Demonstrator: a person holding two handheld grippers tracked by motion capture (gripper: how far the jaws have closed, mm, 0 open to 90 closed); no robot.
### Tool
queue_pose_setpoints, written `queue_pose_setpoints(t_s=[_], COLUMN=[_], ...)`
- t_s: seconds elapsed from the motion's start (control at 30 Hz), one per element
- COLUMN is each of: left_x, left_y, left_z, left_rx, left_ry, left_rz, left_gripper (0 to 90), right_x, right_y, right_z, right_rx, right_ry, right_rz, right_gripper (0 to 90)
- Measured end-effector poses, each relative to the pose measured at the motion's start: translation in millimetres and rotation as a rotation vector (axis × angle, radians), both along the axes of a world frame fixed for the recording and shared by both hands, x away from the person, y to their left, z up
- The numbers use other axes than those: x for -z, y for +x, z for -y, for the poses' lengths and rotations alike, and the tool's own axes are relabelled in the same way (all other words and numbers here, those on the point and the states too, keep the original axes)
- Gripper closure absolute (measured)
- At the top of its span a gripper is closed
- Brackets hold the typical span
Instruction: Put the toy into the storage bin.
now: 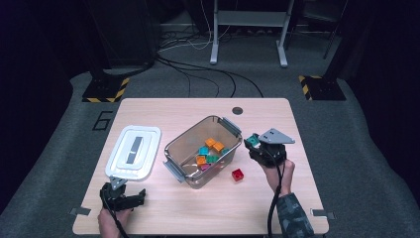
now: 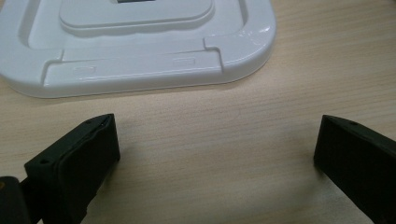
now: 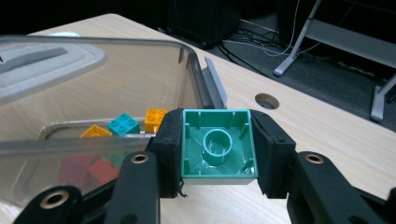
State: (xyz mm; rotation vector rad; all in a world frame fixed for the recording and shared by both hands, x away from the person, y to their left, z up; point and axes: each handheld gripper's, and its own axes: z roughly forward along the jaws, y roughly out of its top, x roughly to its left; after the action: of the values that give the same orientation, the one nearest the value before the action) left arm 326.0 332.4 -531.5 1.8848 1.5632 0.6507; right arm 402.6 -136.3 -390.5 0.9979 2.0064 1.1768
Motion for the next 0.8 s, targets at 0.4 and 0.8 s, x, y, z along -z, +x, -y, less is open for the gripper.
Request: queue_pose_setpoints(t_s=[0.4, 0.8], left_x=[0.0, 0.0], left_y=[0.0, 0.0], left_z=[0.0, 0.0], left_rx=[0.000, 0.000], left_ry=[0.000, 0.000], left_rz=[0.000, 0.000], left_gripper=[0.0, 0.0], right_x=[-11.3, -9.1], right_y=[12.5, 29.5], right_z=[-14.7, -28.0], right_rx=[-0.031, -0.061], right_ry=[-0.020, -0.011], right_rz=[0.021, 0.006], right_gripper=[58.2, 58.2])
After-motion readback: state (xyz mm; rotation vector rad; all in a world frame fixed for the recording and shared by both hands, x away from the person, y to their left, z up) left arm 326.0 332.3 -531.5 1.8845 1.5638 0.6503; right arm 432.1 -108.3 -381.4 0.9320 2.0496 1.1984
